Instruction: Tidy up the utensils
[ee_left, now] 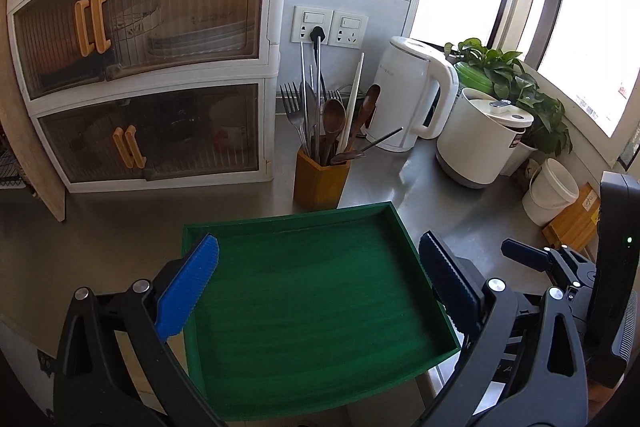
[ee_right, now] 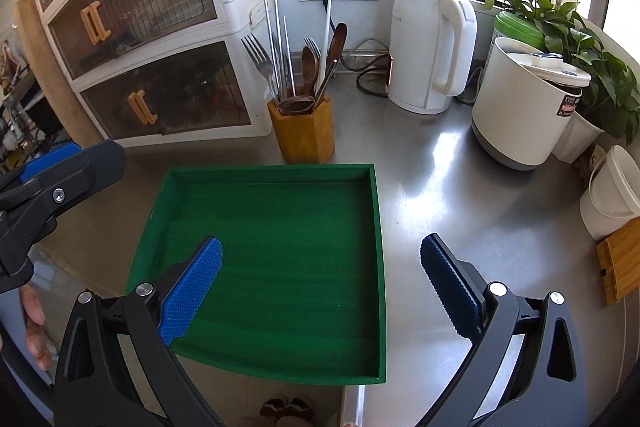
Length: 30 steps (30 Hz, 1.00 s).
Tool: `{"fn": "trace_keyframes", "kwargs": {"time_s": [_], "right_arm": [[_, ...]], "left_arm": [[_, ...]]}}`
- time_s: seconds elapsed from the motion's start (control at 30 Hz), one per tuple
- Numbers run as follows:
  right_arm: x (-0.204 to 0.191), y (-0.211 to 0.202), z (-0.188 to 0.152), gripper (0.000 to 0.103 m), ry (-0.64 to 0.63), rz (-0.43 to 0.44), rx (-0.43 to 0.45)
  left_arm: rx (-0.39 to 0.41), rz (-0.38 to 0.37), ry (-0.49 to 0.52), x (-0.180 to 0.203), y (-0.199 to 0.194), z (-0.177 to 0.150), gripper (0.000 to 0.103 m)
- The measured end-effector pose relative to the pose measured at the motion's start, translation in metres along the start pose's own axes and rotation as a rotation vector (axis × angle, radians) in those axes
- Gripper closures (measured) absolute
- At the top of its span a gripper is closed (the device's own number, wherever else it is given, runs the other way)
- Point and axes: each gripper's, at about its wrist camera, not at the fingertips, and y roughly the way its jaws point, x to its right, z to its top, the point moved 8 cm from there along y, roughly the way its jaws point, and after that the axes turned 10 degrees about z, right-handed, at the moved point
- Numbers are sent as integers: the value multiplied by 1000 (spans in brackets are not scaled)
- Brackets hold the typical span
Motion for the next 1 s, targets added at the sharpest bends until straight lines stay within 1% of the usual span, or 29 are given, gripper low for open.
{"fn": "trace_keyframes", "kwargs": {"time_s": [0.13, 0.3, 0.63, 1.0], "right_arm": [[-1, -2, -10, 4, 14, -21, -9], [-1, -4, -18, 4, 15, -60, -11], [-6, 2, -32, 4, 19, -57, -50], [-15, 6, -40, 4, 7, -60, -77]], "left_arm": [[-4, 22, -5, -1, -9, -8, 8], [-16, 29, -5, 1, -18, -17, 8], [-83, 53, -9, -1, -11, -44, 8], [-103, 74, -42, -18, -14, -53, 8]]}}
